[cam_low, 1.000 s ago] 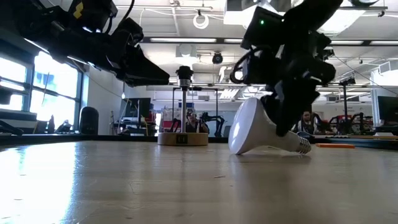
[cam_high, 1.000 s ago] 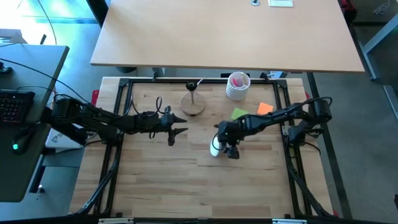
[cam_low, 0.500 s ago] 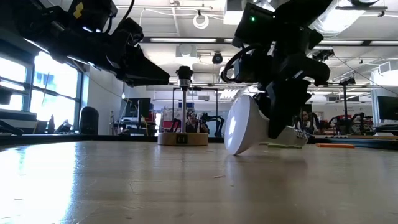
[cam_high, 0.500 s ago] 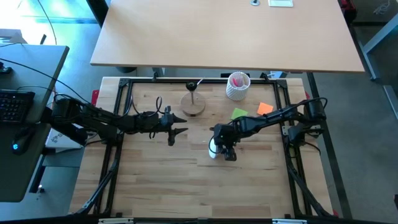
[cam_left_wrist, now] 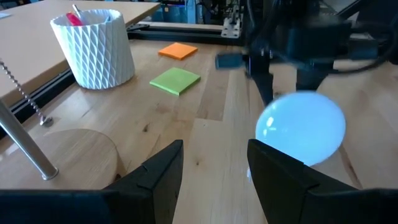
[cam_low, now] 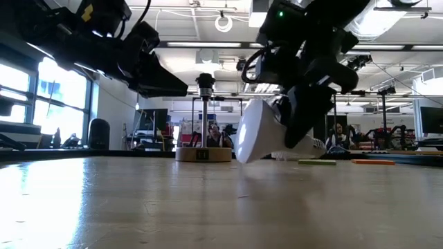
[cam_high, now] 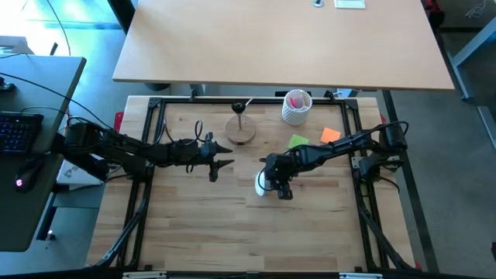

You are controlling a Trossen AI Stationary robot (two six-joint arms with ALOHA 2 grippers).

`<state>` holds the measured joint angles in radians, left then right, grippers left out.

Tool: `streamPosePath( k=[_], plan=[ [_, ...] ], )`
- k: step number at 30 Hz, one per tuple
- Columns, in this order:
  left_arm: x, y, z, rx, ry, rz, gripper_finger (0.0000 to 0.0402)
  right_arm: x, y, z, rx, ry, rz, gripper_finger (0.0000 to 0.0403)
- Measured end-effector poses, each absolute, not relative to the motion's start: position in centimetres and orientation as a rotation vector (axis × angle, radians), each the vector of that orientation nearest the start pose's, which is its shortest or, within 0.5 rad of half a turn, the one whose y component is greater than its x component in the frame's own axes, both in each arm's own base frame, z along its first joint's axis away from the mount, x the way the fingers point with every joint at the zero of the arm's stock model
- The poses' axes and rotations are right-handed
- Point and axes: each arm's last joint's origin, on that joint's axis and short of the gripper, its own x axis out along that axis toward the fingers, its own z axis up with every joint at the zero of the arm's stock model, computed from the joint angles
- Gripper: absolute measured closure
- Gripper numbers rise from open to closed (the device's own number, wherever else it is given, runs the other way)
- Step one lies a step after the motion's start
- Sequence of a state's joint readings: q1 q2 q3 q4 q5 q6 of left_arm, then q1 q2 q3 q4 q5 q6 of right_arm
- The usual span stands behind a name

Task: Screw lightbulb
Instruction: Insert the lightbulb into the lamp socket

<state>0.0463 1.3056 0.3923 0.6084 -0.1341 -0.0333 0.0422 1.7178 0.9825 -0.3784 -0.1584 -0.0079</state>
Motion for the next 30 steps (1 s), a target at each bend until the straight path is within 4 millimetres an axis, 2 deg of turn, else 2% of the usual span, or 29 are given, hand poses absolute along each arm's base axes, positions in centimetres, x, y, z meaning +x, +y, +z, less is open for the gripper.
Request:
streamPosePath(
  k=[4, 7, 12, 16, 19, 22, 26, 30],
  plan=[
    [23.9, 1.5, 17.1, -0.019, 0.314, 0.184, 0.0227, 31.9, 1.5, 18.2, -0.028, 1.011, 0.101, 0.0251],
    [23.9, 1.5, 17.1, -0.019, 0.315, 0.184, 0.0227, 31.1, 1.0, 20.7, -0.053, 0.838, 0.050, 0.0251],
    [24.3, 1.4, 17.2, -0.005, 0.270, 0.131, 0.0227, 28.1, 0.1, 24.1, -0.031, 0.399, 0.005, 0.0251],
    [25.5, 1.3, 17.7, 0.067, 0.078, 0.056, 0.0227, 26.4, -0.4, 25.7, -0.027, -0.018, -0.021, 0.0251],
    [27.0, 1.8, 18.2, 0.110, -0.069, 0.025, 0.0227, 26.1, -0.4, 26.3, -0.047, -0.234, -0.025, 0.0251],
    [29.4, 2.6, 18.6, 0.129, -0.170, -0.040, 0.0225, 26.7, -0.3, 26.2, -0.062, -0.324, -0.018, 0.0251],
    [32.4, 3.7, 19.3, 0.174, -0.231, -0.092, 0.0210, 27.7, -0.3, 25.7, -0.062, -0.328, -0.015, 0.0251],
    [34.1, 4.2, 20.3, 0.193, -0.276, -0.090, 0.0182, 28.5, -0.3, 25.5, -0.046, -0.318, -0.013, 0.0251]
  ],
)
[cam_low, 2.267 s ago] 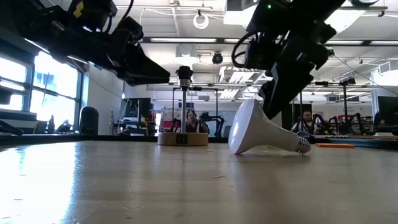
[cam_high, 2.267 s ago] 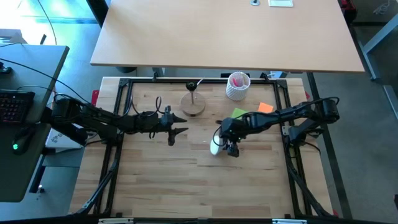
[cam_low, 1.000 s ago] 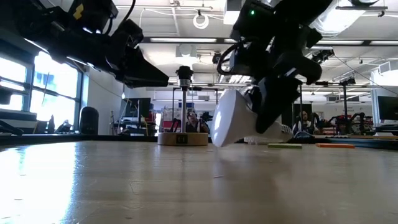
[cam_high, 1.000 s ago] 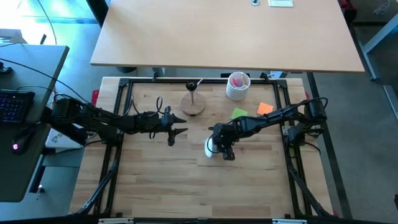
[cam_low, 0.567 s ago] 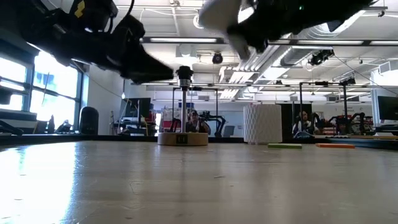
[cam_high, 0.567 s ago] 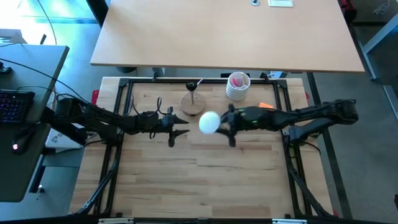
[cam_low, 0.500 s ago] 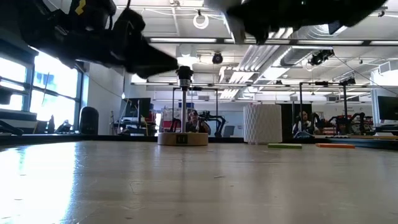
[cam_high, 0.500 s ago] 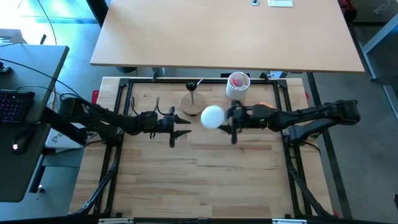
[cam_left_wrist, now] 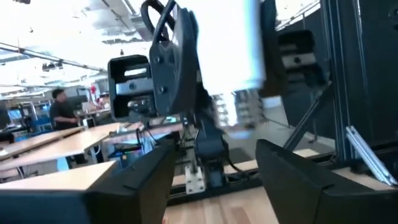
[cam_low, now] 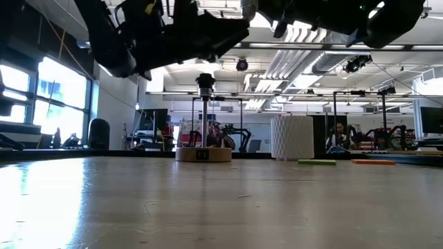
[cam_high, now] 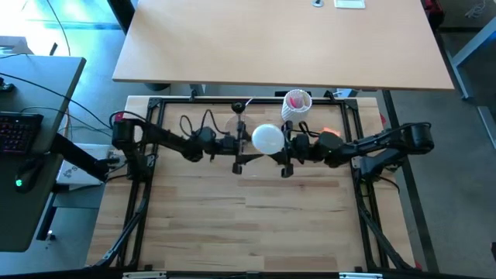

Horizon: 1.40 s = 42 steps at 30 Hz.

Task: Screw lightbulb
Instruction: Insert the lightbulb into the lamp socket

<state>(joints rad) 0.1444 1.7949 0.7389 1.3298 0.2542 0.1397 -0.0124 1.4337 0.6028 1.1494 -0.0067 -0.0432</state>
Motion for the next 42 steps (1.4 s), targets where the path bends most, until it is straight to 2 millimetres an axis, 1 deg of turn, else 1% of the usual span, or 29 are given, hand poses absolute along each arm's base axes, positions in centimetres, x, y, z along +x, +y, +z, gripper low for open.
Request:
streamPosePath(
  k=[4, 8, 10, 18, 21, 26, 31, 37, 39, 42],
  plan=[
    [34.3, 4.0, 20.9, 0.175, -0.296, -0.102, 0.0166, 28.8, -0.3, 25.4, -0.046, -0.315, -0.014, 0.0251],
    [34.3, 3.6, 21.5, 0.138, -0.322, -0.120, 0.0171, 28.9, -0.3, 25.1, -0.050, -0.305, -0.026, 0.0251],
    [34.4, 3.4, 21.4, 0.119, -0.310, -0.129, 0.0179, 28.9, -0.3, 25.2, -0.051, -0.310, -0.026, 0.0251],
    [35.1, 2.7, 22.0, 0.111, -0.309, -0.154, 0.0215, 29.0, -0.3, 25.0, -0.050, -0.304, -0.024, 0.0252],
    [35.1, 2.7, 22.0, 0.110, -0.303, -0.157, 0.0240, 29.0, -0.3, 25.0, -0.050, -0.303, -0.023, 0.0252],
    [35.1, 2.7, 21.8, 0.084, -0.287, -0.175, 0.0294, 29.0, -0.3, 24.9, -0.055, -0.297, -0.021, 0.0252],
    [35.1, 2.6, 21.8, 0.080, -0.278, -0.206, 0.0296, 29.1, -0.2, 24.8, -0.056, -0.285, -0.019, 0.0252],
    [35.2, 2.5, 21.6, 0.074, -0.255, -0.230, 0.0296, 29.1, 0.3, 24.6, -0.049, -0.255, -0.007, 0.0252],
    [35.2, 2.5, 21.5, 0.074, -0.251, -0.234, 0.0296, 29.2, 0.5, 24.4, -0.048, -0.236, -0.005, 0.0239],
    [35.2, 2.4, 21.4, 0.073, -0.240, -0.248, 0.0296, 29.3, 0.6, 24.0, -0.045, -0.195, 0.003, 0.0203]
  ],
)
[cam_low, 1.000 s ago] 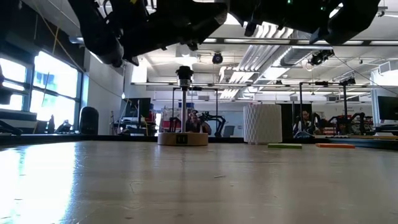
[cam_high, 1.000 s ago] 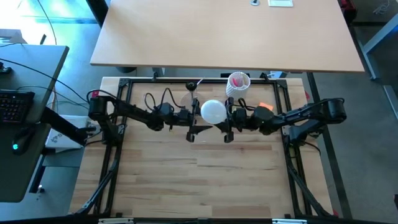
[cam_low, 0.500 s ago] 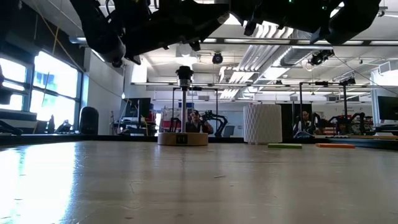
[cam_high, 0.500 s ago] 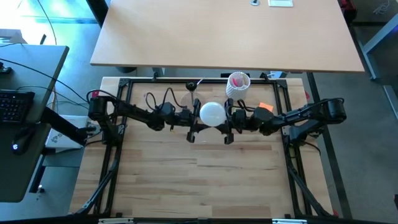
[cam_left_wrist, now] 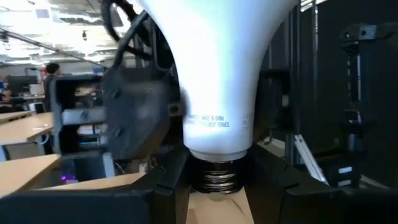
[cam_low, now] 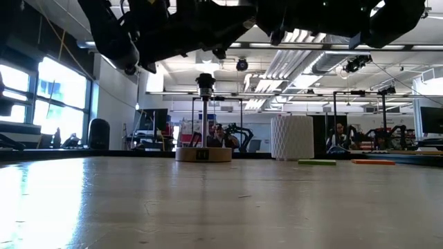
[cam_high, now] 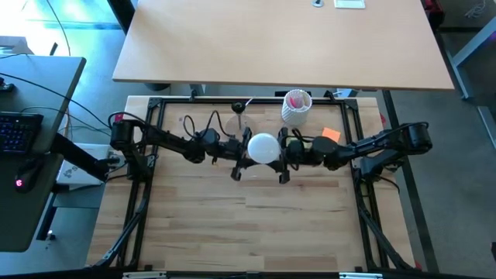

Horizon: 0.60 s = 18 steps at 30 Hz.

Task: Screw lightbulb
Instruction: Insert the lightbulb into the lamp socket

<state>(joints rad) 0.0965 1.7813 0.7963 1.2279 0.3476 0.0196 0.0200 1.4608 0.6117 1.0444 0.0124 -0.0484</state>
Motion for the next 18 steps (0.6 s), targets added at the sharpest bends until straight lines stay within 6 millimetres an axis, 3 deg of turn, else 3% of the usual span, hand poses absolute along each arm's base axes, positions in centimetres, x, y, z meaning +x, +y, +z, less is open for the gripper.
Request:
streamPosePath(
  k=[4, 18],
  plan=[
    [35.2, 2.3, 21.1, 0.047, -0.207, -0.290, 0.0296, 29.3, 0.6, 23.7, -0.047, -0.157, 0.006, 0.0183],
    [34.8, 2.6, 21.3, -0.002, -0.058, -0.285, 0.0296, 27.8, 0.5, 24.0, -0.026, 0.026, 0.024, 0.0176]
  ],
)
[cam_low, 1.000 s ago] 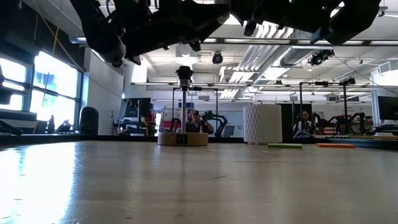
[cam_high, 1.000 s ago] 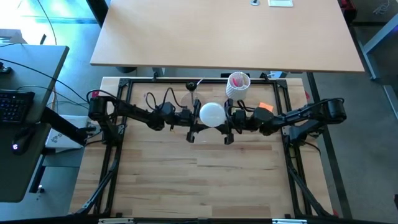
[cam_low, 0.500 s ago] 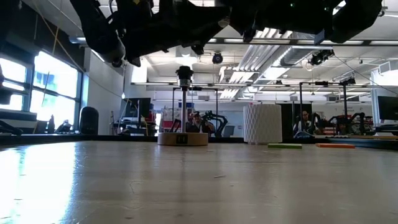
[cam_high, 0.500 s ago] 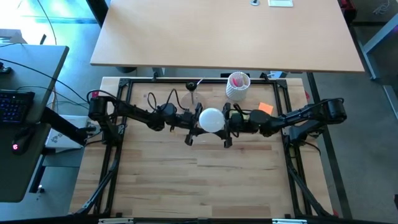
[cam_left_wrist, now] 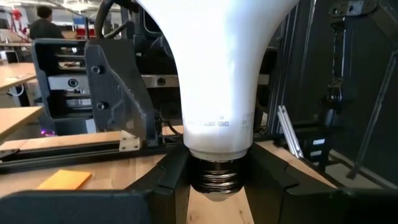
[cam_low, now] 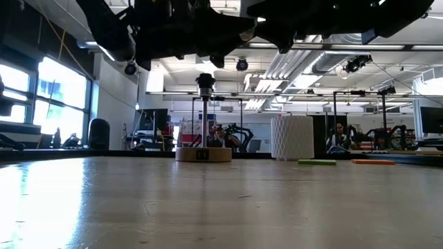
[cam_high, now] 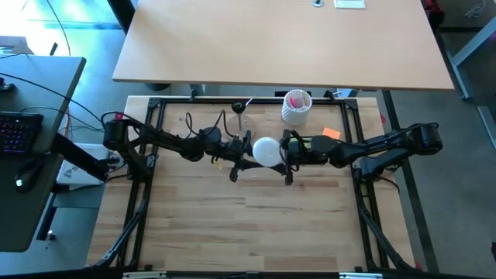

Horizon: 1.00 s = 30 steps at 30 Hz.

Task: Screw lightbulb
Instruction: Insert the lightbulb into the lamp socket

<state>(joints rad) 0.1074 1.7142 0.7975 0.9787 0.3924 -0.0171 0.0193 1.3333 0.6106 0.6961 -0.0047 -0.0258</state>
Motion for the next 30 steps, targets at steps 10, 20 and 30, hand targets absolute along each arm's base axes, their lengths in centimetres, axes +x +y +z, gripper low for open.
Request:
streamPosePath(
  k=[10, 20, 30],
  plan=[
    [34.8, 2.7, 20.8, -0.009, -0.010, -0.280, 0.0296, 29.0, 0.8, 26.0, -0.003, 0.090, 0.042, 0.0176],
    [34.8, 2.6, 20.7, 0.000, 0.002, -0.277, 0.0296, 29.8, 1.3, 27.6, -0.057, 0.155, 0.053, 0.0202],
    [34.8, 2.5, 20.6, 0.007, 0.014, -0.279, 0.0297, 29.7, 1.4, 27.2, -0.055, 0.192, 0.046, 0.0245]
  ],
)
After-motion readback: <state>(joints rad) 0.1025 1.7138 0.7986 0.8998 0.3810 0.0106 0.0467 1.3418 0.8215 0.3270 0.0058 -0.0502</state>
